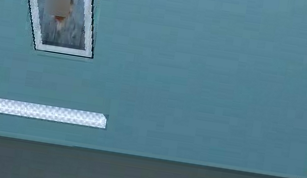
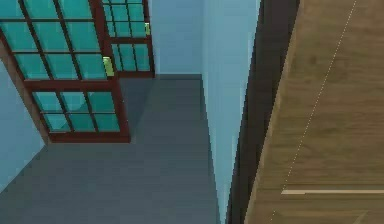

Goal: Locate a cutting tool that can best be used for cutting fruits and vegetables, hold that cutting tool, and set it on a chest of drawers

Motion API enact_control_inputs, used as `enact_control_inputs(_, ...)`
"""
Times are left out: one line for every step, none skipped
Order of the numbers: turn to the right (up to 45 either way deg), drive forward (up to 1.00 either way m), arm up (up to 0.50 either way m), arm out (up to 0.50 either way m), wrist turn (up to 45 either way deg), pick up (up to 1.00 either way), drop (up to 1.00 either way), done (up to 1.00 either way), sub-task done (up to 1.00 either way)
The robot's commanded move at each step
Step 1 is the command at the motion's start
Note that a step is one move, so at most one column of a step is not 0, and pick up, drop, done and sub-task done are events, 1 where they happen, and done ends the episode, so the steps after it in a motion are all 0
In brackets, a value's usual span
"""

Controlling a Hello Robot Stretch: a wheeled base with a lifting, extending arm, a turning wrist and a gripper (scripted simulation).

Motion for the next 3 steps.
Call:
enact_control_inputs(18.0,0.0,0.0,0.0,0.0,0.0,0.0,0.0,0.0)
enact_control_inputs(0.0,0.4,0.0,0.0,0.0,0.0,0.0,0.0,0.0)
enact_control_inputs(45.0,0.0,0.0,0.0,0.0,0.0,0.0,0.0,0.0)
